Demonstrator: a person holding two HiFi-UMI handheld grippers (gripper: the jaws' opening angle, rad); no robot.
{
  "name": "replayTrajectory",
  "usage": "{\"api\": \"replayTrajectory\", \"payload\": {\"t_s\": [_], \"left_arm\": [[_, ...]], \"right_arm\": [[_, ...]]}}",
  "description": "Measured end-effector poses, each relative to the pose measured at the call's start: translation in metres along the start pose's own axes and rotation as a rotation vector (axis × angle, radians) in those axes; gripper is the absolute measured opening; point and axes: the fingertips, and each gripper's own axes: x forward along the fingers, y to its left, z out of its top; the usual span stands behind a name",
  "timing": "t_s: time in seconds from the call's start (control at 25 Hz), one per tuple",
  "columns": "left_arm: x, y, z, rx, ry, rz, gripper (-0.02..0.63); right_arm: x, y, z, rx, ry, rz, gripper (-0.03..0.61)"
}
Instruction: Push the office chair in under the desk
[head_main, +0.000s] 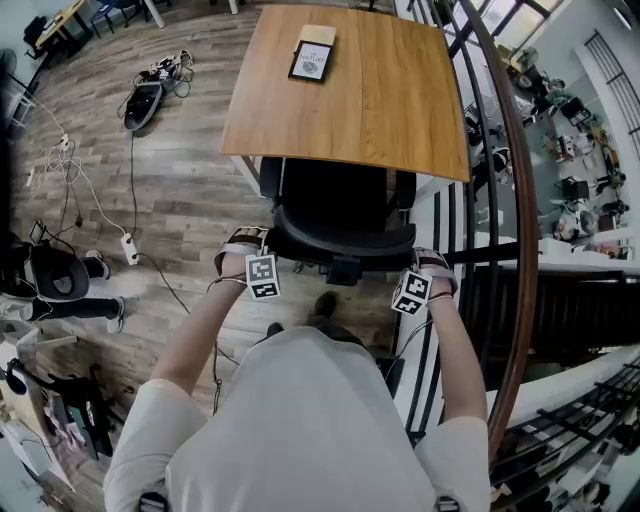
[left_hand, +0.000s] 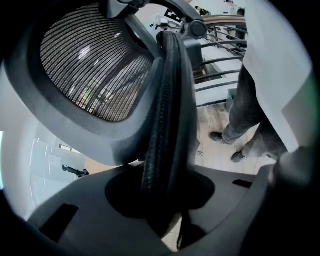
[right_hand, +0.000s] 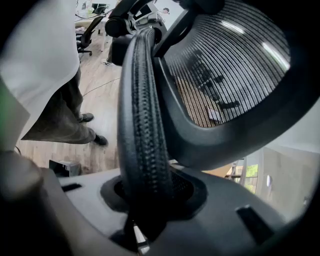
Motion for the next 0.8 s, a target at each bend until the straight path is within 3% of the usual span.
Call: {"api": "replayTrajectory", "payload": {"t_s": [0.44,0.8], "left_arm": [[0.031,0.046,0.022,-0.004,0.007,0.008,0.115],[0.055,0.085,0.019,0.006,-0.001,0.011,0.120]], "right_arm": [[0.024,-0.052,-0.024,-0.003,-0.003,-0.012,0.112],[0.041,-0.086,-0.021,0.013,0.006,-0.017,0.112]]}}
